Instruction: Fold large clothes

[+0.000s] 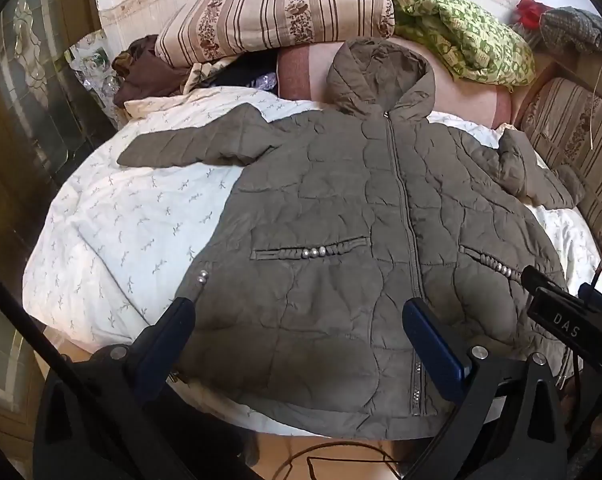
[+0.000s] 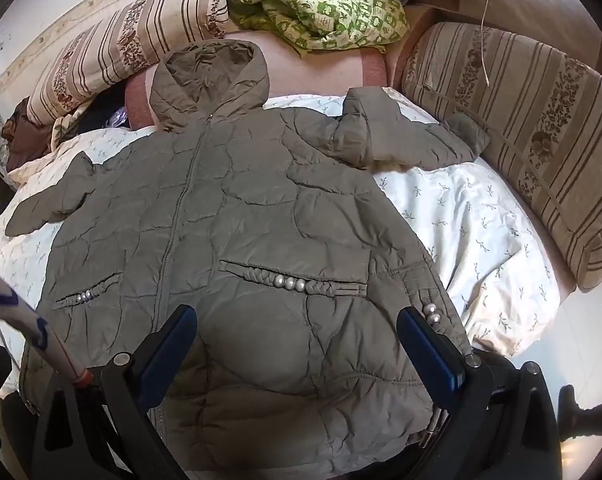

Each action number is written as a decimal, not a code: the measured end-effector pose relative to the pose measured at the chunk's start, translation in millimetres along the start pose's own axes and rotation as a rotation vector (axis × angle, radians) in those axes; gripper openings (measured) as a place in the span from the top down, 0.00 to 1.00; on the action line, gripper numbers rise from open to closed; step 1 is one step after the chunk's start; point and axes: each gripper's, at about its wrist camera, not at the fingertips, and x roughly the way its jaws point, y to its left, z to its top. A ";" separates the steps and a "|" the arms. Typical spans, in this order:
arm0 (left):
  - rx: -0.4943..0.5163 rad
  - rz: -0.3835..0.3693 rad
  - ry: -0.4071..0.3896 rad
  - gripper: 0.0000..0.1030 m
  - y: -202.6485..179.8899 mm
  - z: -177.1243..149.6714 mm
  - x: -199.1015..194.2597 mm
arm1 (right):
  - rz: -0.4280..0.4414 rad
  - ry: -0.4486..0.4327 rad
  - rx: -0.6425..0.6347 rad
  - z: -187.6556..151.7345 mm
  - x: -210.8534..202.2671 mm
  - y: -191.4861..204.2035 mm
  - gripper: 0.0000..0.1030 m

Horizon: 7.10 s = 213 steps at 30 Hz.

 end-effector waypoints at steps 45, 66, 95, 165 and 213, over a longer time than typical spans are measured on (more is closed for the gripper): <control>-0.175 0.125 -0.288 0.00 69.2 27.4 -49.4 | 0.015 -0.138 -0.119 -20.4 -37.6 29.2 0.01; -0.093 0.128 -0.059 0.00 40.9 29.6 31.8 | -0.040 -0.010 -0.183 -4.9 29.1 32.9 0.01; -0.123 0.307 -0.028 0.00 112.5 51.2 61.3 | -0.070 0.070 -0.191 1.4 45.6 34.6 0.01; -0.887 -0.288 0.064 0.25 420.5 200.1 368.0 | -0.029 0.153 -0.303 26.0 130.5 146.4 0.01; -0.138 -0.171 0.078 0.31 33.4 63.7 94.4 | 0.279 0.070 0.020 101.0 138.8 37.0 0.03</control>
